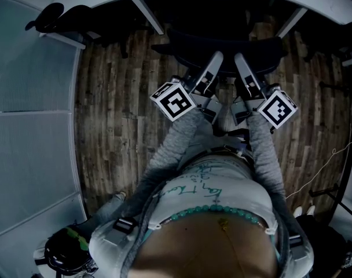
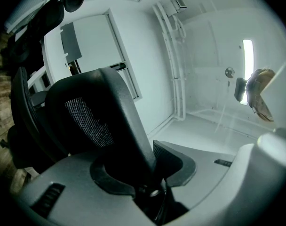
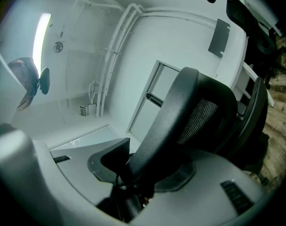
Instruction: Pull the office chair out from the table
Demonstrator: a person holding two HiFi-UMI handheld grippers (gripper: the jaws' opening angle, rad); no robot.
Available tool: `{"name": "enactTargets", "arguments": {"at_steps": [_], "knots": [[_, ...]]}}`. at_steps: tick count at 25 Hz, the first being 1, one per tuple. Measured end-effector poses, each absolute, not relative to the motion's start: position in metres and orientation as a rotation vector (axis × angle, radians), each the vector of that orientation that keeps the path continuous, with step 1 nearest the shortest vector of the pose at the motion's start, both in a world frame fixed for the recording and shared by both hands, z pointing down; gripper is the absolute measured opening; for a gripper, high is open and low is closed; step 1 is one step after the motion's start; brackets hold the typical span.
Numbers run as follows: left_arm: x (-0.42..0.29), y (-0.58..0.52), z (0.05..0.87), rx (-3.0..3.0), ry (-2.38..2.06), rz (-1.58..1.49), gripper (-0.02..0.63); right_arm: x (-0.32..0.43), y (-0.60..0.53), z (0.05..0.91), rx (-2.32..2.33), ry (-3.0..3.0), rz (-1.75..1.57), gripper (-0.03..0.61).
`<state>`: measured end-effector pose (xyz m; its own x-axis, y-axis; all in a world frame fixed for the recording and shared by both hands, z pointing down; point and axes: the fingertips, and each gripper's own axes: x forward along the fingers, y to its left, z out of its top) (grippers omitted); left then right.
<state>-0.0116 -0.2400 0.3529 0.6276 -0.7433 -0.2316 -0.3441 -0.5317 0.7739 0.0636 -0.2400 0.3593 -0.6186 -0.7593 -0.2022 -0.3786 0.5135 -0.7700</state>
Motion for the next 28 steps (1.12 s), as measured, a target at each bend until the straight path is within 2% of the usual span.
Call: {"name": "enactTargets", "arguments": {"at_steps": [17, 28], "knots": [[0.016, -0.150, 0.359, 2.144, -0.891, -0.743, 0.135, 0.091, -0.151, 0.365, -0.881, 2.248, -0.936, 0.166], [0.013, -0.137, 0.354, 2.120, -0.920, -0.771, 0.135, 0.091, -0.140, 0.361, -0.877, 2.268, -0.968, 0.166]]}}
